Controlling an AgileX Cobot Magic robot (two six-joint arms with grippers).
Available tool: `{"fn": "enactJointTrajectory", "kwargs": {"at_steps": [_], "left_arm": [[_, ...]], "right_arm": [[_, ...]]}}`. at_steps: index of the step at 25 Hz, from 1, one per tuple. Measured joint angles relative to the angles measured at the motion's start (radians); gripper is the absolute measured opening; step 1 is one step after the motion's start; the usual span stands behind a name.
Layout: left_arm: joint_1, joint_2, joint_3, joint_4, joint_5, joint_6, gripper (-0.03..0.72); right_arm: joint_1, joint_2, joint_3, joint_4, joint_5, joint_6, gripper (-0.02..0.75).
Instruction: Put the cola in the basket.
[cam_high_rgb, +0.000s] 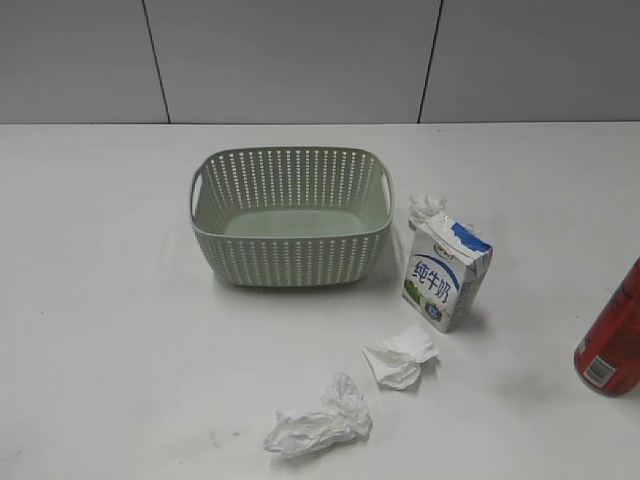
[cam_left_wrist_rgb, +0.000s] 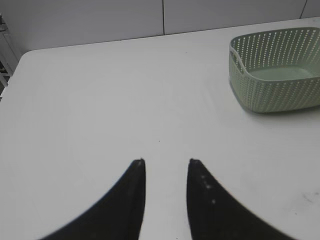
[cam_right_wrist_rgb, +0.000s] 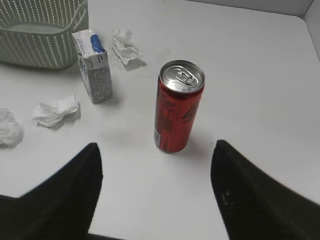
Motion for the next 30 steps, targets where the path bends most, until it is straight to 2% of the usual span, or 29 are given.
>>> {"fn": "enactJointTrajectory", "kwargs": {"at_steps": [3,7,9,20,30], "left_arm": [[0.0,0.0,0.0,0.0,0.0,0.0,0.228],[0.0,0.0,0.0,0.0,0.0,0.0,0.228],[0.0,0.0,0.0,0.0,0.0,0.0,0.228],[0.0,0.0,0.0,0.0,0.0,0.0,0.228],[0.0,0.0,0.0,0.0,0.0,0.0,0.228]], "right_arm": [[0.0,0.029,0.0,-0.049,0.0,0.076,0.531],[0.0,0.14,-0.003,-0.075,-0.007,0.109,0.646],[0.0,0.216,-0.011,-0.078,-0.031,0.119,0.666],[0.0,0.686,-0.088,-0.076,-0.2,0.171,0.675],[0.0,1.094,-0.207,-0.056,-0.258,0.171,0.675]]}}
